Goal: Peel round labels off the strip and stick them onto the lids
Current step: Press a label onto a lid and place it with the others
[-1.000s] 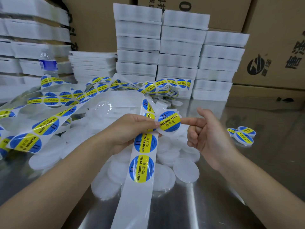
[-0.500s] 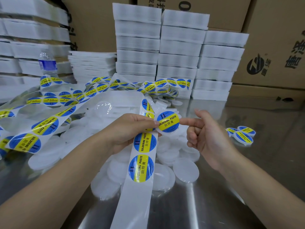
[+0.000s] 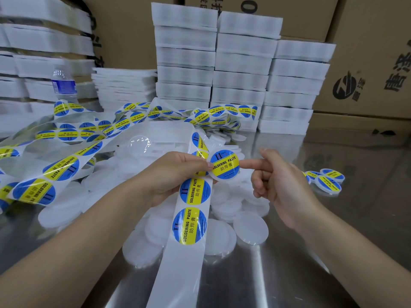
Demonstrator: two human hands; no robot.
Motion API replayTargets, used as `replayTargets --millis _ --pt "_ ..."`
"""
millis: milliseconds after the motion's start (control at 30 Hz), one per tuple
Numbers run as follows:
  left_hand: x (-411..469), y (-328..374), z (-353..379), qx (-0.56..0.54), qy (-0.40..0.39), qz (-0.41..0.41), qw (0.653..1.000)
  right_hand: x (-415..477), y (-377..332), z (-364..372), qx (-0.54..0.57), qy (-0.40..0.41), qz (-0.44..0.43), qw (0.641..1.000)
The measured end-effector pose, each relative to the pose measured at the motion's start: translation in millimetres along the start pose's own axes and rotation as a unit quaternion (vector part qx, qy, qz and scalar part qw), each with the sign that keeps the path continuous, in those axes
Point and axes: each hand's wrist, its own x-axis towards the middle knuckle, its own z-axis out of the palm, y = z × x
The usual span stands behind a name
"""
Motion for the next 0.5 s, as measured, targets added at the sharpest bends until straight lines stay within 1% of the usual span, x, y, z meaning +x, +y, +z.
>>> replayTargets --millis 267,400,500 --pt "-4.6 4.2 2.6 0.004 0.004 0.019 1.0 -2.1 0.5 2.5 -0.027 0.057 -0.054 0.997" --pt "-4.2 5.3 0.7 0.004 0.017 0.017 1.0 1.1 -0.4 -0.8 -0.003 0.095 -0.076 0.993" --pt "-4.1 4.4 0.6 0.003 -0.003 0.023 1.0 3.2 -2.0 -3.9 -0.019 0.087 -0.079 0.993"
